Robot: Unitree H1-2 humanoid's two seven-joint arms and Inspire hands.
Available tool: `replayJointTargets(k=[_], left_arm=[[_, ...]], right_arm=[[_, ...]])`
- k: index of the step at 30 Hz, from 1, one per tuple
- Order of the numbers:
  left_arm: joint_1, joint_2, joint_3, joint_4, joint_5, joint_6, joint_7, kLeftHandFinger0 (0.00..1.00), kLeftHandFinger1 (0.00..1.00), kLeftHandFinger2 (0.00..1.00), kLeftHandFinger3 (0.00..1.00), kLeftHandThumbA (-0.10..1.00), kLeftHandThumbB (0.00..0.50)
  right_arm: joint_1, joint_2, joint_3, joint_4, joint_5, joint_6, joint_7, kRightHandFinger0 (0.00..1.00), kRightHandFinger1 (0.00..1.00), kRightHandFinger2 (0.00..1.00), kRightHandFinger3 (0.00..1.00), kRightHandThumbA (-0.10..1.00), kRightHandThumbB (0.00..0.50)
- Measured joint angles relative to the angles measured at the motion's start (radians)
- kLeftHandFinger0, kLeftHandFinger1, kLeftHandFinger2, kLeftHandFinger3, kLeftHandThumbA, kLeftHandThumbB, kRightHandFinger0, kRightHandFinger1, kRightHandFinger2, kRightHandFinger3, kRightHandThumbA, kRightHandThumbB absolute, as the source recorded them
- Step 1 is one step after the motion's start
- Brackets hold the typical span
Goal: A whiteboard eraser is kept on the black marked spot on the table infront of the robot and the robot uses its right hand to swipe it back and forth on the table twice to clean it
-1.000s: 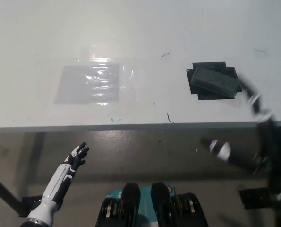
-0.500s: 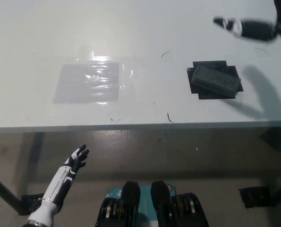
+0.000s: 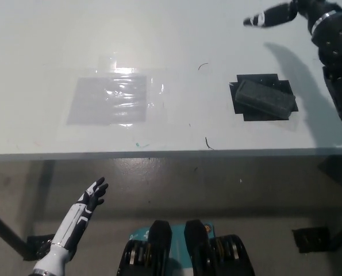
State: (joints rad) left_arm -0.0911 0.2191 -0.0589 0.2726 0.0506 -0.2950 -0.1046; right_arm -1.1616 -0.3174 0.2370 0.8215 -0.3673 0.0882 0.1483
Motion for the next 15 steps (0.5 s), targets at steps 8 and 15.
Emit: replayJointTargets(k=[8, 15], left_arm=[[0.001, 0.001, 0.000, -0.005, 0.000, -0.009, -0.003, 1.00, 1.00, 1.00, 1.00, 1.00, 0.390], [0.002, 0.004, 0.000, -0.025, 0.000, -0.036, -0.012, 1.00, 1.00, 1.00, 1.00, 1.00, 0.378]], right_arm=[[-0.140, 0.014, 0.109, 0.445, -0.030, 0.044, 0.048, 1.00, 1.00, 1.00, 1.00, 1.00, 0.259], [-0.230, 0.016, 0.147, 0.579, -0.033, 0.076, 0.120, 1.00, 1.00, 1.00, 1.00, 1.00, 0.300]])
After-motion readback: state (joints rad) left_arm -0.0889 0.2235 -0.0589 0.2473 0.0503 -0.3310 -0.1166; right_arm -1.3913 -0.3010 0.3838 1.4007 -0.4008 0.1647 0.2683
